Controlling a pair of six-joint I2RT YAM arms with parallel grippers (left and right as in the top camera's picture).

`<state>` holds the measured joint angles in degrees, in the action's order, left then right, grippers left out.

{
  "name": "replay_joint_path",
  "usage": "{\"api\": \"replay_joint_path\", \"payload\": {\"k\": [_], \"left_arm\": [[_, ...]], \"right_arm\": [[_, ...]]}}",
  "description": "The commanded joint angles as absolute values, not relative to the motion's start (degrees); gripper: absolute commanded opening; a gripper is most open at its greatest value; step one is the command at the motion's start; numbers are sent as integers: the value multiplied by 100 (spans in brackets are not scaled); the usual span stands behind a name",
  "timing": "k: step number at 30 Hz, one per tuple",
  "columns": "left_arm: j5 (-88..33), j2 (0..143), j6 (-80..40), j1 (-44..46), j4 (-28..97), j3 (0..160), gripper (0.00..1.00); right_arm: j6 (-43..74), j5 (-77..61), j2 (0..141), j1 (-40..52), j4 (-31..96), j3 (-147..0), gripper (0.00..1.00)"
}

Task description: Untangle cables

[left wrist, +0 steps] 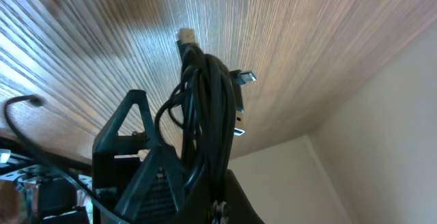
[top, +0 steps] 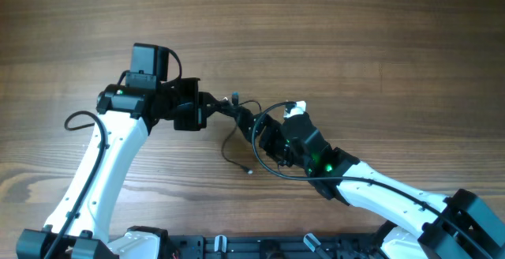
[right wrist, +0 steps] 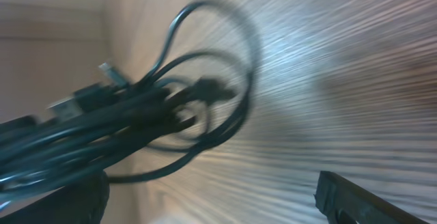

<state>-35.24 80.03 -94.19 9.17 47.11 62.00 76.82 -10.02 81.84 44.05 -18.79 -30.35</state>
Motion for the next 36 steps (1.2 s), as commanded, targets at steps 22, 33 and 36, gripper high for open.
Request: {"api": "replay_joint_path", "payload": {"k": [22,33,36], "left_arm": [[-3881,7950,-8770,1133,3684,6287,4],[-3782,7950,-8479,1135,3636,6287,4],[-3785,7950,-8475,1135,3638,6287,4]], "right_arm": [[7076,-1964,8191,4414,-1922,-3063,100],[9852,-1404,7516,4416,-921,-3061,100],[10578,-1050,7516,4416,-915,-3061,100]]}}
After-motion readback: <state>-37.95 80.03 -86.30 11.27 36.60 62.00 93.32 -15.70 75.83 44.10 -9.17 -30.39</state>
